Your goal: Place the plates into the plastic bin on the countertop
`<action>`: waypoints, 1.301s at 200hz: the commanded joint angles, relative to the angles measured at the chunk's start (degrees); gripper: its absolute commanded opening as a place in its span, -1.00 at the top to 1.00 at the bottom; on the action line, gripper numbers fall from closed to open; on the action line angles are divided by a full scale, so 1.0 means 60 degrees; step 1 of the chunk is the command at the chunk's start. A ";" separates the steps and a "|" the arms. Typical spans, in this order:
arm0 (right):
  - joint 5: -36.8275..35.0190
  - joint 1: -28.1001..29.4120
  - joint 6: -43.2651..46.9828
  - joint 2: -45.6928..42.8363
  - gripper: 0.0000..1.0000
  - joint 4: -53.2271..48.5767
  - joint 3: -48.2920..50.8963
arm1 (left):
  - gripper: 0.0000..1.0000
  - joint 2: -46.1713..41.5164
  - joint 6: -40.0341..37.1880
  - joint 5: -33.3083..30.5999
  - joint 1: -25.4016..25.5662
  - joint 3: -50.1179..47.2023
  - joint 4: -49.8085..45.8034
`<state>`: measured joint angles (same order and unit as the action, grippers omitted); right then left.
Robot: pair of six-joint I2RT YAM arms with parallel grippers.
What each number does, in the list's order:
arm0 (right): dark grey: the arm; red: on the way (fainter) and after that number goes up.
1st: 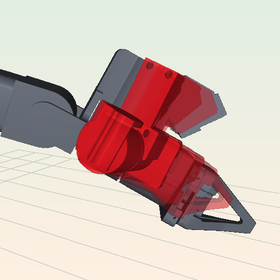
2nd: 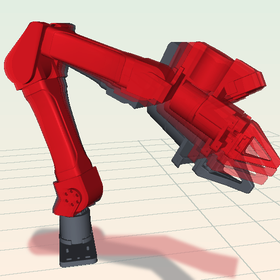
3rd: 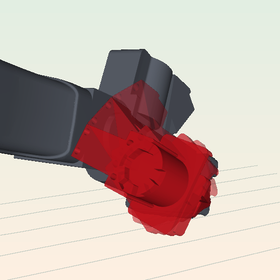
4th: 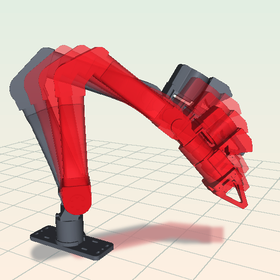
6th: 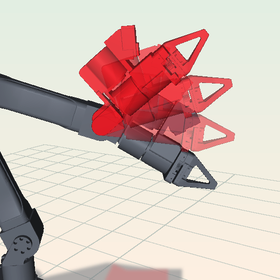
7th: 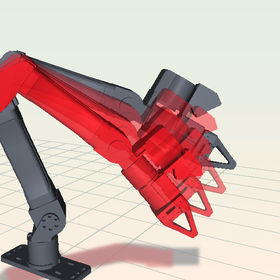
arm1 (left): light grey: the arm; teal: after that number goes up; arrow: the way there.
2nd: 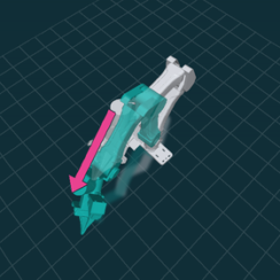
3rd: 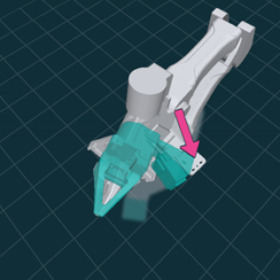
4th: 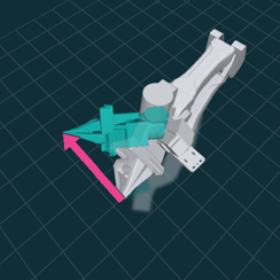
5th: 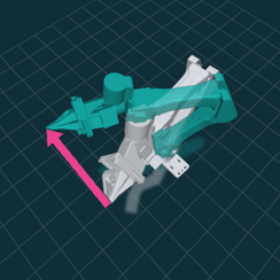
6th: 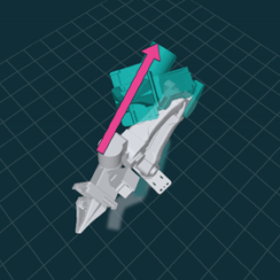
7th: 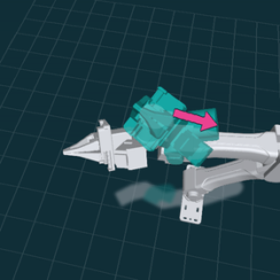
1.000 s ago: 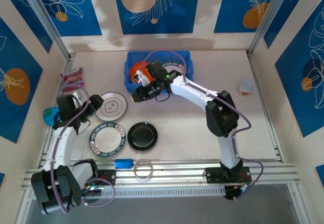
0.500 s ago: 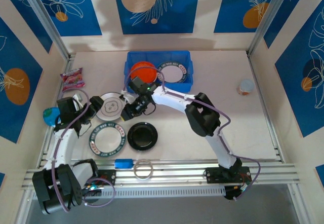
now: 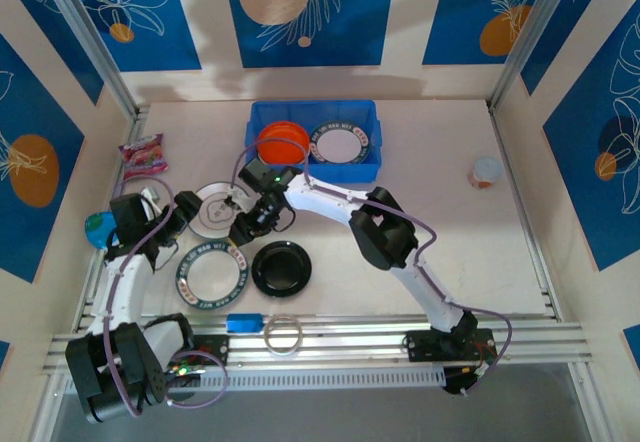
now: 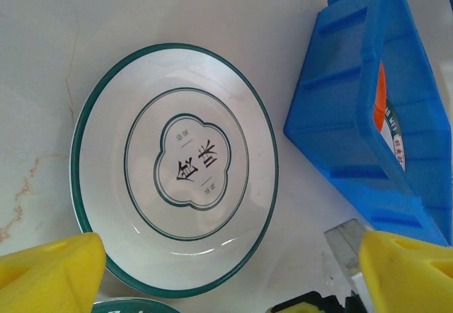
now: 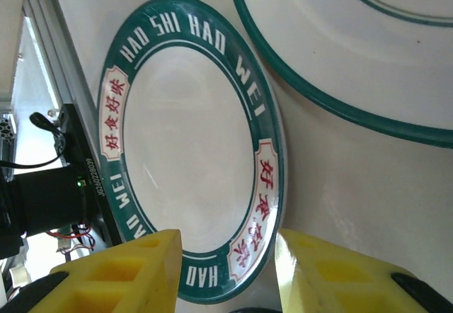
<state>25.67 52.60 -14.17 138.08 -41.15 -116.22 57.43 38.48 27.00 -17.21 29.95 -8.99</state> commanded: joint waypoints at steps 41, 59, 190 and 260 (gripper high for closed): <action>0.0314 0.0158 0.0443 0.0628 0.21 -0.0846 -0.0653 | -0.84 -0.0011 -0.0223 0.0091 -0.0189 -0.0114 0.0020; 0.0432 0.0181 0.0476 0.0658 0.22 -0.0797 -0.0651 | -0.84 -0.0003 -0.0223 0.0098 -0.0191 -0.0119 0.0053; 0.0289 0.0205 0.0526 0.1142 0.28 -0.1265 -0.1106 | -0.84 0.0023 -0.0196 0.0129 -0.0207 -0.0215 0.0107; 0.0387 0.0086 0.0232 0.0941 0.30 -0.1054 -0.0926 | -0.84 0.0158 -0.0140 0.0157 -0.0207 -0.0223 0.0241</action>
<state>27.22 53.39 -12.10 143.81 -46.57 -121.78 58.08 38.50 27.00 -17.52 29.28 -8.82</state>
